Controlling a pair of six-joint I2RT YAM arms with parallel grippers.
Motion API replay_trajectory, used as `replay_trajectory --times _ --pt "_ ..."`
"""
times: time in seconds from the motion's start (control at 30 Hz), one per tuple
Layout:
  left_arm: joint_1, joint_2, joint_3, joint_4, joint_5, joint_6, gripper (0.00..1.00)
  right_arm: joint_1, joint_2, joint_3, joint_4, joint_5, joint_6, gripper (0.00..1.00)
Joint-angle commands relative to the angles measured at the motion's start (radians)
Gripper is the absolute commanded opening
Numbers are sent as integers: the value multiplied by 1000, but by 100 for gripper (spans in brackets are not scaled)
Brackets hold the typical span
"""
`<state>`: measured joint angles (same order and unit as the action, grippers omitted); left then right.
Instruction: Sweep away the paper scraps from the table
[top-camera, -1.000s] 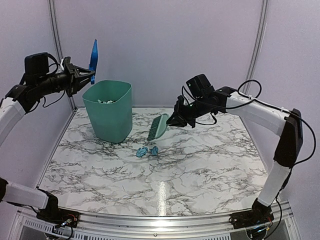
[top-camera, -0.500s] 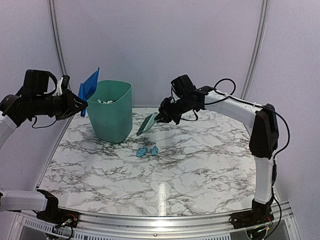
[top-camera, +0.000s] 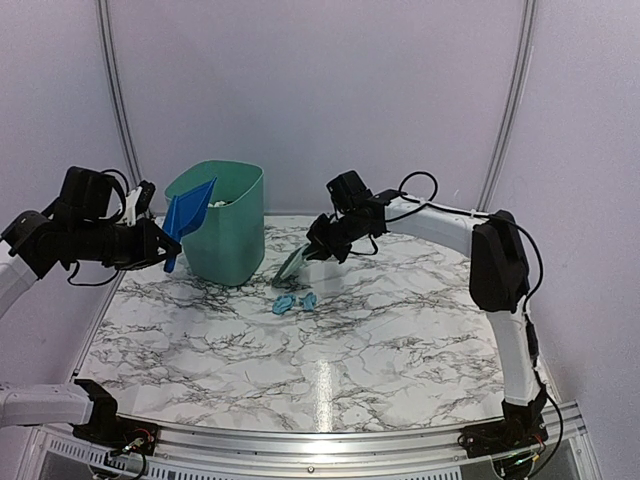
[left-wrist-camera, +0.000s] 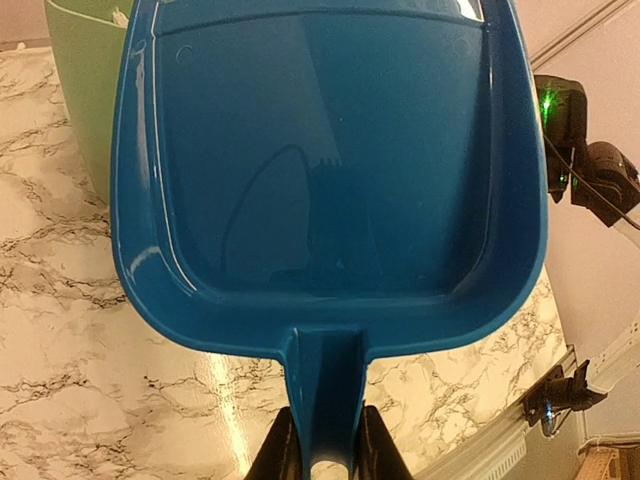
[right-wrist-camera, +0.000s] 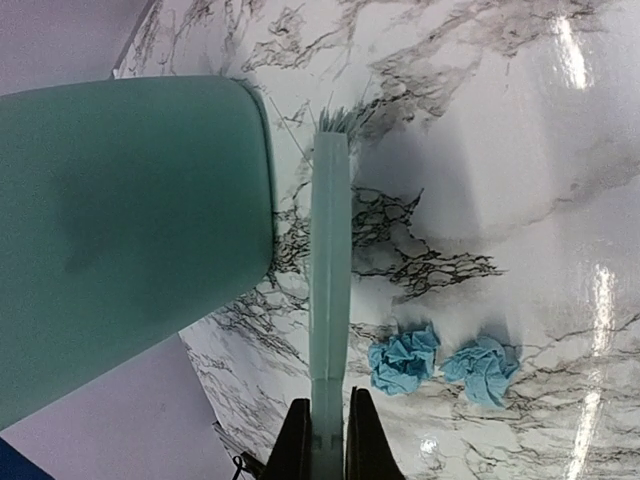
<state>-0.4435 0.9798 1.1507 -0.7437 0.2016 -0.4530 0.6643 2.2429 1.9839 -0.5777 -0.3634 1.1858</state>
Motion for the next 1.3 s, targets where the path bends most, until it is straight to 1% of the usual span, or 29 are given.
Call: replay_trajectory --times 0.0,0.17,0.3,0.5,0.7,0.87,0.97,1.13,1.27 --pt "-22 -7 -12 -24 -5 28 0 -4 23 33 27 -6 7 0" --pt "-41 5 -8 -34 -4 38 0 -7 2 -65 4 2 -21 0" --pt "-48 3 -23 -36 -6 39 0 -11 -34 -138 -45 9 -61 0" --pt "-68 2 -54 -41 5 47 0 -16 -164 -294 -82 61 -91 0" --pt "-87 -11 -103 -45 6 59 0 -14 -262 -412 -130 27 -140 0" --pt "-114 -27 -147 -52 -2 60 0 -16 -342 -491 -114 13 -195 0" --pt "-143 -42 -163 -73 -35 58 0 -15 -369 -468 -98 12 -246 0" --pt "-187 -82 -189 -110 -88 48 0 -16 -372 -314 -109 81 -344 0" --pt "-220 -126 -218 -146 -140 42 0 -15 -368 -198 -110 103 -450 0"
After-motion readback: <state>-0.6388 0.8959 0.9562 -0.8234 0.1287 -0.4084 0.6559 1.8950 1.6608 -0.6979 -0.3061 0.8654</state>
